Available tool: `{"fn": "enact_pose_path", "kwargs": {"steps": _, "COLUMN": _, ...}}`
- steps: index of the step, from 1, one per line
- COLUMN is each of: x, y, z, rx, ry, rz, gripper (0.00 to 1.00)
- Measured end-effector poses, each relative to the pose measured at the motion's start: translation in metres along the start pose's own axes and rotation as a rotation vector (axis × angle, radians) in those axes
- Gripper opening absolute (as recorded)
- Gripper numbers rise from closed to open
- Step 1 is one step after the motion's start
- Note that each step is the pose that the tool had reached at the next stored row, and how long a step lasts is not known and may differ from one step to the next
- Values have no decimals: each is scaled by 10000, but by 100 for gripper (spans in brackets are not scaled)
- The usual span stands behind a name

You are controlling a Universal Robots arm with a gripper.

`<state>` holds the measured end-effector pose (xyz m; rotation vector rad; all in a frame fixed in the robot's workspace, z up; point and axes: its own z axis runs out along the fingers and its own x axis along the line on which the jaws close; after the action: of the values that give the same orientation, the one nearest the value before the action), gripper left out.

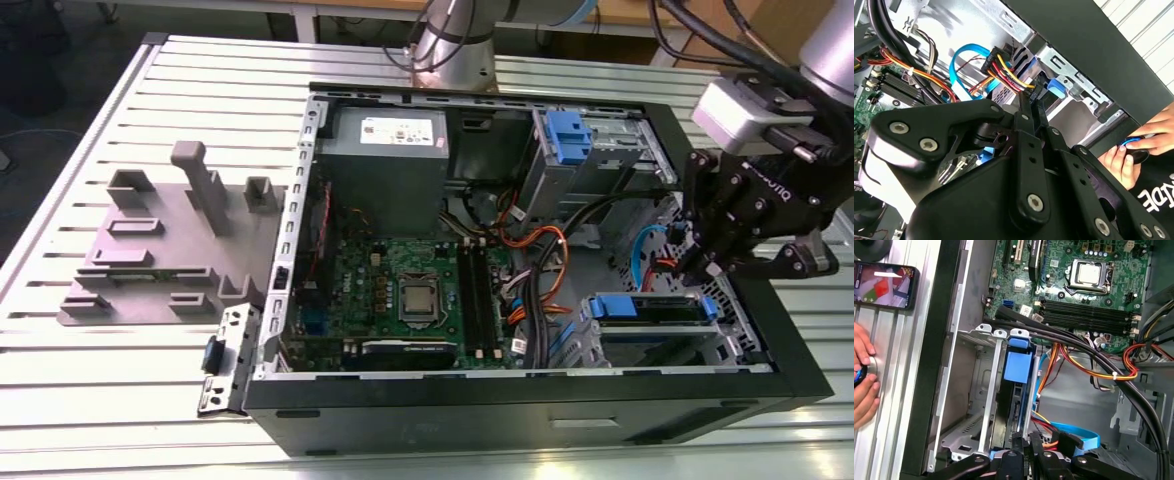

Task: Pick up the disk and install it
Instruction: 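Insert the first disk wire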

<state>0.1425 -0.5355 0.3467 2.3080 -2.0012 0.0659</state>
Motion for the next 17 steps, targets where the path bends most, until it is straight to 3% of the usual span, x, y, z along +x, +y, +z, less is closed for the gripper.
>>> {"fn": "enact_pose_path", "kwargs": {"steps": 5, "x": 78, "y": 29, "z": 26, "rx": 51, "ry": -95, "rz": 1, "gripper": 18}}
{"fn": "enact_pose_path", "kwargs": {"steps": 10, "x": 109, "y": 56, "z": 51, "rx": 117, "ry": -271, "rz": 16, "gripper": 18}}
{"fn": "enact_pose_path", "kwargs": {"steps": 17, "x": 105, "y": 63, "z": 88, "rx": 123, "ry": -315, "rz": 369, "gripper": 18}}
